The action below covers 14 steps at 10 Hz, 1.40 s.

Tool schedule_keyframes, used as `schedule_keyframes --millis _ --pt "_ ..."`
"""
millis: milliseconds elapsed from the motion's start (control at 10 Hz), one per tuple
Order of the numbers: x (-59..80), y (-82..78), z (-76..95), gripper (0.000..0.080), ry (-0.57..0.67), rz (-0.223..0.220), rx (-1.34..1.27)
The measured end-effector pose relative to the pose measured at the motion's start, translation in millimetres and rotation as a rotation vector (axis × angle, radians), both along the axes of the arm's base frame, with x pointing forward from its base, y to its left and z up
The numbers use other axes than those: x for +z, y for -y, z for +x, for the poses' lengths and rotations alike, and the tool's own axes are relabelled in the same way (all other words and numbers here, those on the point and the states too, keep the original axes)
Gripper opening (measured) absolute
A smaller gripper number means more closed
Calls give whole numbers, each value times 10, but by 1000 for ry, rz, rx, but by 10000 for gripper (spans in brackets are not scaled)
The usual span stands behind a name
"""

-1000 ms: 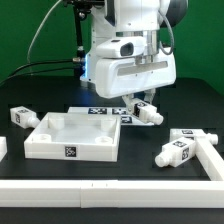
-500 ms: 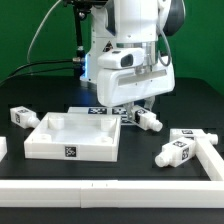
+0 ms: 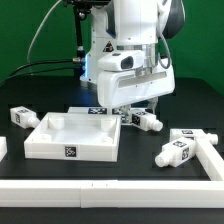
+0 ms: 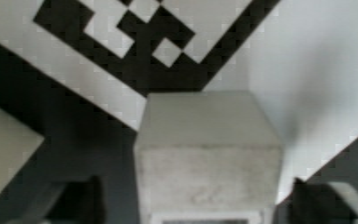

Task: Assemble square table

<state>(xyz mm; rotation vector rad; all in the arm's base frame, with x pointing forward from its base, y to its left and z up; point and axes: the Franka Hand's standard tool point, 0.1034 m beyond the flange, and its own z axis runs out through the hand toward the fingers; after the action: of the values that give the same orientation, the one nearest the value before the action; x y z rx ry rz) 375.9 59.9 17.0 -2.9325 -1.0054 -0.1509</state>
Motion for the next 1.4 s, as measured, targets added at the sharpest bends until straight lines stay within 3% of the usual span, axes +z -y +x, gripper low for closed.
schedule_keyframes --millis 100,200,400,500,800,1100,1200,1400 --pt "184 -35 103 622 3 -9 16" --pt "342 -127 250 641 9 -12 32" --pt "490 -470 559 647 50 -7 131" --pt "426 -451 532 647 59 -7 165" --pt "420 -445 528 649 51 -7 152" --pt "404 -772 1086 649 103 -11 309" --pt "389 -867 1124 649 119 -21 397" --pt "376 -839 1115 649 115 -21 387"
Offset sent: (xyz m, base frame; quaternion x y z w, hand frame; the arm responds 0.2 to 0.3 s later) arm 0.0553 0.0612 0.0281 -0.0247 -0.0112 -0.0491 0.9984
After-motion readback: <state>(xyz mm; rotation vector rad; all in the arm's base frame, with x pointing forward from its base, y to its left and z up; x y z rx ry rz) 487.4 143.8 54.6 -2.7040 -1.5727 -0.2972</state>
